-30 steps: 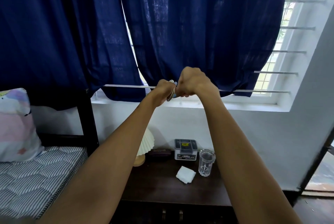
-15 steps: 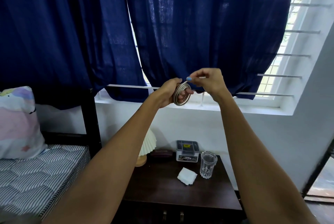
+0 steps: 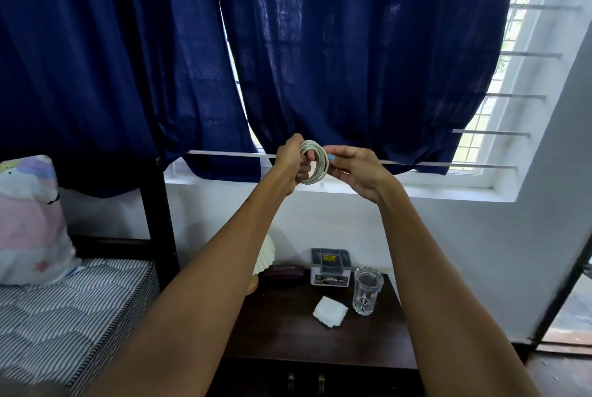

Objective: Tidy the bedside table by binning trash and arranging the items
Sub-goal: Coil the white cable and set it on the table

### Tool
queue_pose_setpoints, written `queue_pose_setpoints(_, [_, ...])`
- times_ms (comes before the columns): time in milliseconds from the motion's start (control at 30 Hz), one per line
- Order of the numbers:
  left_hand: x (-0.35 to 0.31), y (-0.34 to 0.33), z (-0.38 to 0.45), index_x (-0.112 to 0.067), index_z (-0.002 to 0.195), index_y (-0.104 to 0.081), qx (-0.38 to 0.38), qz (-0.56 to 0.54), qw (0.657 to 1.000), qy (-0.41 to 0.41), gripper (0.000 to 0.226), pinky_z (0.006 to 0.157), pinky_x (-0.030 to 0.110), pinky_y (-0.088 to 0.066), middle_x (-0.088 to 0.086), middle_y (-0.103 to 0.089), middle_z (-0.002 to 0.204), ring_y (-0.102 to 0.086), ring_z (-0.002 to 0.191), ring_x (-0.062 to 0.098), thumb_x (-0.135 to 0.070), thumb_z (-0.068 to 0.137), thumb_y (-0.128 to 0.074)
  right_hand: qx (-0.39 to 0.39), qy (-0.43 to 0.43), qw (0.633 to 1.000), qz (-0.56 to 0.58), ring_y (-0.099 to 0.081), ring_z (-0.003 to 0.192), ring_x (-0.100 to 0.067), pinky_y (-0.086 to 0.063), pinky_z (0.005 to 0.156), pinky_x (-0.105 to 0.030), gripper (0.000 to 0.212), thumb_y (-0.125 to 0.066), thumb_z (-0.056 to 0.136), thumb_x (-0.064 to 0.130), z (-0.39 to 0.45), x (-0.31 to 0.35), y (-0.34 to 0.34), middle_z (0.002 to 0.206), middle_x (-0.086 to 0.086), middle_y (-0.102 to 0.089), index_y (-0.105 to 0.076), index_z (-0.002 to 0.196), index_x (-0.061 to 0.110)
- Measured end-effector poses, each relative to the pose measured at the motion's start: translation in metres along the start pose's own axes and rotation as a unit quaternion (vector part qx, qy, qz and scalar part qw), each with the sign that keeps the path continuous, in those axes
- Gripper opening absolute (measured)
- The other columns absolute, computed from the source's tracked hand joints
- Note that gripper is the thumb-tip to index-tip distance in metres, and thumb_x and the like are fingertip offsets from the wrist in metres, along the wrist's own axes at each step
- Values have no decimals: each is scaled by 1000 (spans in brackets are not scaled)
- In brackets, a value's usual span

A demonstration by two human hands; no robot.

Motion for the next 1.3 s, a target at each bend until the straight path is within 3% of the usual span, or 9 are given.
queue_pose_setpoints(167, [6, 7, 4, -11, 49, -41, -46, 4, 999, -2, 43, 33, 14, -17, 0, -34, 45, -19, 28, 8, -27, 89, -34, -24, -16, 999, -27, -64, 81, -15, -55, 78, -22, 28, -53, 91, -4, 0, -11, 3, 90, -7, -67, -60, 118, -3])
queue_pose_setpoints(433, [21, 18, 9, -13, 56, -42, -93, -9, 995, 24, 40, 31, 11, -21, -2, -35, 42, -23, 29, 8, -31, 91, -35, -39, -20, 999, 21, -67, 80, -15, -57, 73, -18, 30, -59, 85, -6, 2, -22, -7, 91, -12, -68, -60, 115, -7])
queue_pose_setpoints(567, [28, 19, 11, -12, 55, -41, -81, -5, 996, 28, 39, 32, 12, -20, -6, -31, 31, -21, 27, 7, -27, 89, -34, -76, -11, 993, -91, -65, 77, -19, -56, 76, -26, 35, -74, 75, 0, 3, -30, -2, 88, -12, -69, -66, 109, -3])
queue_pose_setpoints(667, [37, 20, 12, -12, 55, -42, -78, 7, 996, 40, 38, 34, 13, -20, -1, -36, 42, -22, 33, 9, -28, 90, -34, -91, -22, 983, -156, -63, 75, -19, -56, 71, -25, 30, -73, 75, 0, 4, -37, 0, 88, -14, -68, -69, 104, -2])
queue_pose_setpoints(867, [49, 24, 10, -11, 57, -44, -102, 23, 994, 42, 41, 32, 13, -21, 0, -37, 48, -25, 38, 11, -29, 92, -33, -91, -41, 982, -157, -67, 88, -37, -57, 81, -38, 27, -64, 82, -5, 0, -51, -6, 103, -30, -67, -64, 108, -12])
queue_pose_setpoints(1000, [55, 26, 7, -10, 59, -48, -120, 13, 992, 29, 40, 39, 19, -25, 1, -39, 51, -29, 43, 13, -30, 91, -38, -76, -36, 987, -140, -67, 89, -36, -55, 86, -40, 23, -59, 86, -6, -2, -59, -9, 104, -30, -66, -63, 109, -12])
queue_pose_setpoints(1133, [59, 26, 4, -14, 59, -51, -124, 24, 992, 5, 35, 44, 21, -36, 0, -46, 52, -42, 45, 14, -39, 78, -67, -89, -32, 983, -155, -67, 90, -36, -56, 86, -41, 22, -53, 87, -8, 2, -65, -9, 103, -29, -68, -67, 104, -7])
queue_pose_setpoints(1233, [61, 22, 6, -21, 65, -50, -127, 72, 989, -30, 23, 64, 34, -55, 6, -58, 70, -59, 69, 23, -24, 76, -71, -111, -19, 975, -189, -69, 90, -36, -56, 88, -43, 21, -53, 88, -3, 4, -68, -8, 99, -27, -70, -71, 99, -1])
queue_pose_setpoints(1300, [61, 23, 7, -18, 73, -53, -134, 109, 984, -50, 17, 69, 33, -54, 8, -60, 79, -59, 76, 24, -23, 80, -68, -121, -21, 972, -198, -68, 93, -38, -56, 89, -44, 20, -52, 89, -1, 4, -70, -5, 99, -28, -70, -71, 97, -2])
Point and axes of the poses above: each hand's wrist, its own z-axis towards the middle knuckle, its own y-axis out of the back of the hand, x = y × z, the point moved 7 cm from there along z, towards the middle knuckle
